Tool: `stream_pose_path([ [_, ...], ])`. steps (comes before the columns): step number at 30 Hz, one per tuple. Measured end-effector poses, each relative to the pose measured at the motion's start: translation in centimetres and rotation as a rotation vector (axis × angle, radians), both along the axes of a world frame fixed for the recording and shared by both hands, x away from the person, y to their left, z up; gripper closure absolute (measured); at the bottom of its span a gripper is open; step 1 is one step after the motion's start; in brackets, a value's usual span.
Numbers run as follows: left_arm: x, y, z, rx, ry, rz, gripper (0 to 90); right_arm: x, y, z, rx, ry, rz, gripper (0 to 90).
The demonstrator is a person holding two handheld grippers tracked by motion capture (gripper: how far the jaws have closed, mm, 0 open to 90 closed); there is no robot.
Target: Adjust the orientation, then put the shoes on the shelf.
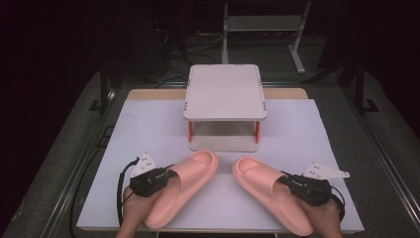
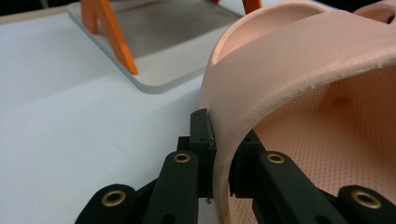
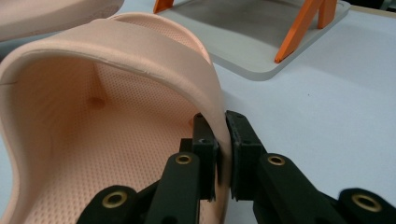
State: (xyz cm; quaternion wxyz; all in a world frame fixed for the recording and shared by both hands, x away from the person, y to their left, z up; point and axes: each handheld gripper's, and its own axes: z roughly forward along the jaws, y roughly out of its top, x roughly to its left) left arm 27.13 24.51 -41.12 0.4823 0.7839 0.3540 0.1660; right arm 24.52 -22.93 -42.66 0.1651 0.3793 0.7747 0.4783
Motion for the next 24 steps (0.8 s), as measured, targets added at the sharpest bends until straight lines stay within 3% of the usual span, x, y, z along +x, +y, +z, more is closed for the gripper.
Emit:
stream_pose_path([
  [11,-0.6,1.5,1.7,-0.052,-0.036,0.02,82.1,-0.4,-0.2,0.5,0.038,-0.011,0.017,82.3],
  [20,-1.0,1.7,2.6,-0.054,-0.046,0.019,82.1,-0.6,0.3,1.4,0.076,-0.008,0.083,82.4],
  [24,-0.9,1.7,3.8,-0.052,-0.065,0.019,82.1,-0.6,0.5,2.0,0.077,-0.01,0.104,82.3],
])
